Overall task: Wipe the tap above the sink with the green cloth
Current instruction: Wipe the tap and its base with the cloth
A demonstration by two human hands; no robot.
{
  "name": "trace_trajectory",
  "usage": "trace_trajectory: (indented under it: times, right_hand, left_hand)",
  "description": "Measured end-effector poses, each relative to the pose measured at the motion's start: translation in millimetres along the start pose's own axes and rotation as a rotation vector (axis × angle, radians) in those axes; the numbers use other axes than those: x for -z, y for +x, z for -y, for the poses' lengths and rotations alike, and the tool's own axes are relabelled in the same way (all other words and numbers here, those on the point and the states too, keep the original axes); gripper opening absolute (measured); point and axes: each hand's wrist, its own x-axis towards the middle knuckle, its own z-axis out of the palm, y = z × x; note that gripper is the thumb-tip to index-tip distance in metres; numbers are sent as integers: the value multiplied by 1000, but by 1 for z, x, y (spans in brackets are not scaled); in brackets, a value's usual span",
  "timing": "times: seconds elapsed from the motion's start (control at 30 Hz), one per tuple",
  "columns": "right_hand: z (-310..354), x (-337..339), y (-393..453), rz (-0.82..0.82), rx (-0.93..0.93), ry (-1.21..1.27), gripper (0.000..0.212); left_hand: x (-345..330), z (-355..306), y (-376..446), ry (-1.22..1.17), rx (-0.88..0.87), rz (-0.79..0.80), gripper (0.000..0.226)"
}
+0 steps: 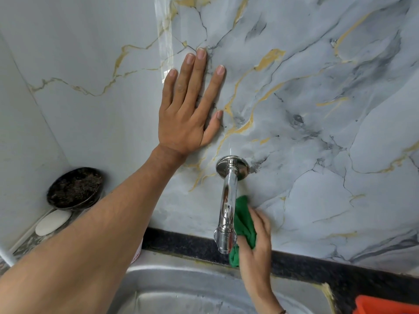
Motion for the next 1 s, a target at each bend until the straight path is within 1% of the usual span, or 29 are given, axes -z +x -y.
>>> trace_trajectory:
  times: [0.03,0.07,0.1,0.13,0.17,0.2,0.23,0.33,0.4,0.5,0.53,0.57,0.63,0.67,0.7,0.73,0.77,0.8,0.83,0.9,0.93,0.97,1.0]
  right_hand:
    - [8,-7,-1,11,-290,320,67]
    - [13,-15,0,77,-557,594,65]
    - [19,-22,1,173,-760,811,66]
    - [25,-29,3,263,-877,999,64]
    - [31,-34,6,336,-922,1166,60]
    - [38,-40,11,397,-927,1313,57]
    - [45,-45,18,438,-914,1401,57]
    - [62,-56,40,491,-822,1463,60]
    - [70,-63,50,468,-811,1476,58]
    - [67,-71,54,347,-811,1475,53]
    - [68,-71,55,334,-821,1490,54]
    - [66,-72,54,330,-841,1534,55]
    - [65,-71,49,346,-924,1713,59]
    - [61,-70,48,318,-972,1733,59]
    - [54,-70,47,222,-1016,1724,58]
    - [46,-67,35,169,-967,1695,54]
    - [39,-62,29,112,-904,1567,48]
    - [34,-53,24,44,-848,1496,39]
    - [27,-39,22,25,-794,1517,33]
    - [33,-1,19,-77,-599,1435,35]
    - [36,22,21,-141,-544,1407,35]
    - [43,45,26,-176,-496,1342,33]
    - [51,64,29,-208,-430,1196,30]
  left_hand:
    - [-1,0,0,1,-2,-4,66]
    - [-1,0,1,-1,0,-9,67]
    - [-1,0,0,-6,3,-12,67]
    - [-1,0,0,-7,5,-11,67]
    - [-1,0,-1,-5,4,-8,67]
    - [-1,0,-1,-1,1,-5,67]
    - [-1,1,-1,2,-2,-3,67]
    - [0,1,-1,3,-15,1,68]
    - [1,2,-1,-3,-27,19,68]
    - [4,5,0,-13,-49,39,67]
    - [5,6,1,-13,-51,39,66]
    - [6,5,1,-13,-53,38,65]
    - [7,5,2,-7,-64,36,63]
    - [7,5,2,-5,-68,33,63]
    - [7,5,2,-8,-69,27,63]
    - [7,5,2,-13,-71,22,63]
    - [6,6,2,-14,-72,18,63]
    - [5,6,2,-10,-73,16,63]
    - [4,7,1,-6,-72,15,63]
    - [3,7,0,-2,-69,11,64]
    - [2,6,-1,1,-70,8,64]
    - [1,6,-1,0,-71,7,65]
    - [0,6,-1,-3,-70,8,65]
